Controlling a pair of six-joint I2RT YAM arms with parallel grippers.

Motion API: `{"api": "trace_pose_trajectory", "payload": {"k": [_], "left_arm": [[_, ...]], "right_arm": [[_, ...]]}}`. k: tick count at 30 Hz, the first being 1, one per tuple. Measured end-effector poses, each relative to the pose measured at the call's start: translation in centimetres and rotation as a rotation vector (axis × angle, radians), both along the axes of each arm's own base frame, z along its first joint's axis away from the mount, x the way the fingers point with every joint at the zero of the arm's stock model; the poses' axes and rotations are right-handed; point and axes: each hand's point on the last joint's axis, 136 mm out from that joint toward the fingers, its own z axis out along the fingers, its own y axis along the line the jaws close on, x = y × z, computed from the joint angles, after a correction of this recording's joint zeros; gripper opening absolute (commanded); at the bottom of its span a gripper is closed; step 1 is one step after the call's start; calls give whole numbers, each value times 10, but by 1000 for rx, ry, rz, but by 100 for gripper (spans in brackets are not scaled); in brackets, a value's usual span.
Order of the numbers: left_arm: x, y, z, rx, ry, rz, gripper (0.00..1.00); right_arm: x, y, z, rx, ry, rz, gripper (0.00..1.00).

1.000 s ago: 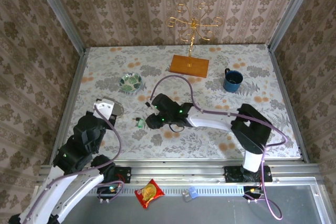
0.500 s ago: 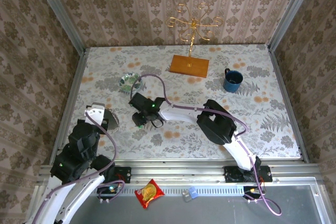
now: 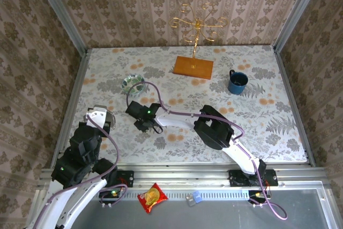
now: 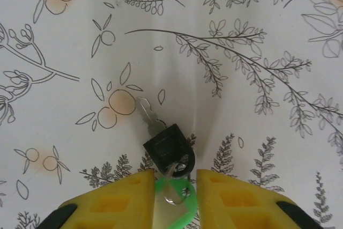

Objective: Put the keys on the keyring

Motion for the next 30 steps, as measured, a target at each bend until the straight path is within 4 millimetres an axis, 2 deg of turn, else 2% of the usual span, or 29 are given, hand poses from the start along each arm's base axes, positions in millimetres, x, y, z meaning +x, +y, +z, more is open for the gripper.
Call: {"api": "trace_pose_trajectory", "payload": {"k": [4, 9, 15, 21, 24, 30], "left_arm": [[0, -2, 0, -3, 2, -12, 0], [1, -9, -1, -10, 8, -48, 0], [7, -28, -11, -3, 46, -126, 0], [13, -62, -24, -6, 102, -282, 0], [12, -88, -32, -11, 149, -406, 0], [7, -136, -53, -20, 261, -650, 0]], "right_arm": [[-2, -11, -1, -29, -11, 2, 12], [-16, -43, -2, -84, 0, 3, 5], [-36, -87, 4, -128, 23, 0, 0], [-54, -133, 27, -73, 67, -39, 0], [-68, -158, 36, -26, 101, -61, 0], [-97, -199, 37, 63, 200, -117, 0]]}}
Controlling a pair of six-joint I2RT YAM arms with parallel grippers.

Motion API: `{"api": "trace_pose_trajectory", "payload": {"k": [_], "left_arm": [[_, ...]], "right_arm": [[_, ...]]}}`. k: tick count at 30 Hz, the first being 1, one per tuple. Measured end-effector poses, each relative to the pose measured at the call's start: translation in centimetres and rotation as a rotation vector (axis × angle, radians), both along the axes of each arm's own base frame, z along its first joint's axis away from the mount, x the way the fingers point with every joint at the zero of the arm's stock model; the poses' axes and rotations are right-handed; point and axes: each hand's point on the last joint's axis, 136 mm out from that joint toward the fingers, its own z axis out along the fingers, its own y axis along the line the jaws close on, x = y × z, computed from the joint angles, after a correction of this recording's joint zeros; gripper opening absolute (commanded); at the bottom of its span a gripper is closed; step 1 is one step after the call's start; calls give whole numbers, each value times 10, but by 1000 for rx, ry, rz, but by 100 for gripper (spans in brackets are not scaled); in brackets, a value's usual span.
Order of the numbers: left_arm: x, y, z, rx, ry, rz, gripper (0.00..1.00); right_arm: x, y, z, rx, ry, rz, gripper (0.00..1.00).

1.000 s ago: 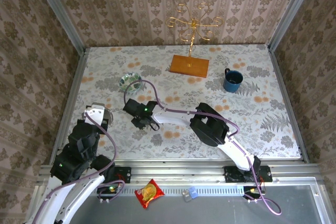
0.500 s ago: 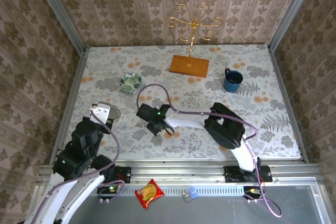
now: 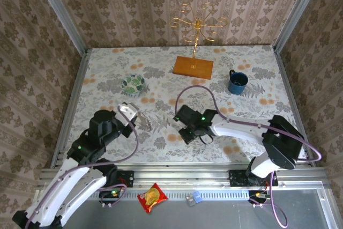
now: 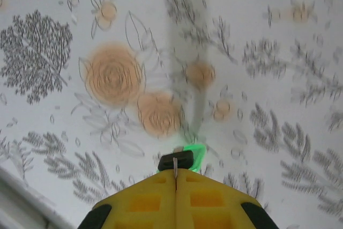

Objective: Put the keys on the keyring

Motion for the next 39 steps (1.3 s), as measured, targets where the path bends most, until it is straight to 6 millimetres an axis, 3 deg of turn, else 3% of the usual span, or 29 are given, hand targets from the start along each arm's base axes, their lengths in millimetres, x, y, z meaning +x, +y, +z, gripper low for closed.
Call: {"api": "trace_pose_trajectory", "payload": {"k": [7, 16, 31, 39], "left_arm": [[-17, -43, -24, 30, 102, -236, 0], [-41, -82, -35, 50, 155, -438, 0], [-40, -104, -42, 40, 165, -498, 0], [-40, -106, -40, 35, 156, -502, 0]], "right_arm": [[-9, -31, -11, 98, 135, -124, 0], [4, -42, -14, 131, 182, -213, 0], [35, -31, -31, 93, 211, -256, 0], [43, -32, -33, 69, 188, -267, 14]]}}
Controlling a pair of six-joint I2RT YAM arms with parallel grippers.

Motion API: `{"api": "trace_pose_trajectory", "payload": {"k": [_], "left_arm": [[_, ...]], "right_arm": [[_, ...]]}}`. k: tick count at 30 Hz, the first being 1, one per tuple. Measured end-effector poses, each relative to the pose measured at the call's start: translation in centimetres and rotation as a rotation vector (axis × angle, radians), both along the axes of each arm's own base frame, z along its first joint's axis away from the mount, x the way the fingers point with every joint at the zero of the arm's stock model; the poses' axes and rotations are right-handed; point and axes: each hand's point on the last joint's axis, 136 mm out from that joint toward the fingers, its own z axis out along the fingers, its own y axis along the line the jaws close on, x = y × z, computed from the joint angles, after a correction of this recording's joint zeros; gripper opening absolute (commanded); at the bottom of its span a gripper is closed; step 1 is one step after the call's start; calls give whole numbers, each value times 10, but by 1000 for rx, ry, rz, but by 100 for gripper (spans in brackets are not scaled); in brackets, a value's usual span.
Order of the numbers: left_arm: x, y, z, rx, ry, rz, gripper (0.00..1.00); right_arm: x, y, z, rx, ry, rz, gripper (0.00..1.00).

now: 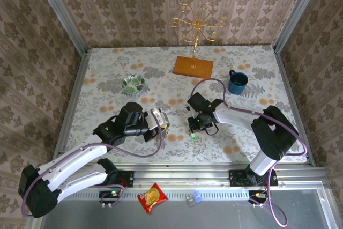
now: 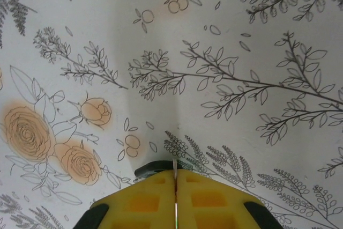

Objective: Put the keys on the keyring

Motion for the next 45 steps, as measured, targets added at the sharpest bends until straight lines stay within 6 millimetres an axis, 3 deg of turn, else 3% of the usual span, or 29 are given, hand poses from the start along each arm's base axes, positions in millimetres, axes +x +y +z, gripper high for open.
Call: {"api": "trace_pose_trajectory", "payload": {"k": [10, 23, 30, 35, 45], "left_arm": [[1, -3, 4, -15, -8, 1, 0], [1, -3, 5, -20, -14, 2, 0], [2, -4, 7, -25, -18, 6, 0], [2, -3, 8, -30, -15, 11, 0], [2, -3, 11, -39, -19, 17, 0]], "right_arm": [[12, 2, 5, -16, -35, -9, 31], [17, -1, 2, -34, -19, -98, 42], [18, -3, 6, 35, 16, -338, 41], [13, -7, -2, 61, 61, -477, 38], [13, -5, -4, 92, 82, -552, 27]]}}
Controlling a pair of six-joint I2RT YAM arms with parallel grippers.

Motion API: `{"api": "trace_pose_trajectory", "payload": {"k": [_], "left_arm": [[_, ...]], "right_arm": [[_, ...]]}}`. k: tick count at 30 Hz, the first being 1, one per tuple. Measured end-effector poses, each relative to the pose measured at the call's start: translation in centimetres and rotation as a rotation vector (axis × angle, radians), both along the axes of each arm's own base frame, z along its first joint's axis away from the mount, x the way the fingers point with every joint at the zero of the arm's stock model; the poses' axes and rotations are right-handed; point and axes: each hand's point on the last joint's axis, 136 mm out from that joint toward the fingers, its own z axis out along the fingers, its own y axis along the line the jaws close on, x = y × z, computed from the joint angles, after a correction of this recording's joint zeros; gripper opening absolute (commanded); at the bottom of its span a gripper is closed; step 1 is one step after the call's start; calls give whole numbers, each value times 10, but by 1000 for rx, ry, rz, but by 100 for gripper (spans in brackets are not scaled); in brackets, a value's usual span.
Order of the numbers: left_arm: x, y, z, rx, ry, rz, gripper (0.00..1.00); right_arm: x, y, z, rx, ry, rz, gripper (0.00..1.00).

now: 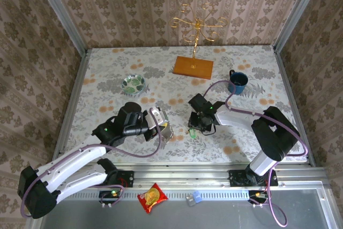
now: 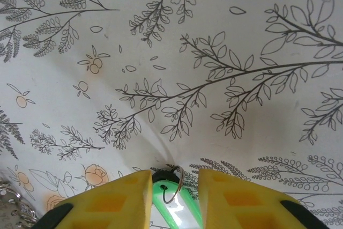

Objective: Put the keys on the keyring

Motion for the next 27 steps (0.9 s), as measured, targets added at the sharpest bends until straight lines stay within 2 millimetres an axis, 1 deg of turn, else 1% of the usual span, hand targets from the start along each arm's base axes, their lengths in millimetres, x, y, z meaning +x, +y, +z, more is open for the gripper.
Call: {"api": "trace_pose_trajectory", "payload": {"k": [4, 20, 27], "left_arm": [[0, 0, 0, 1, -1, 2, 0], [-1, -1, 0, 2, -1, -3, 0], [-1, -1, 0, 2, -1, -3, 0]], "right_arm": [[1, 1, 0, 5, -1, -9, 23], [0, 0, -1, 0, 5, -10, 21], [-2, -1, -3, -8, 14, -6, 19]]}}
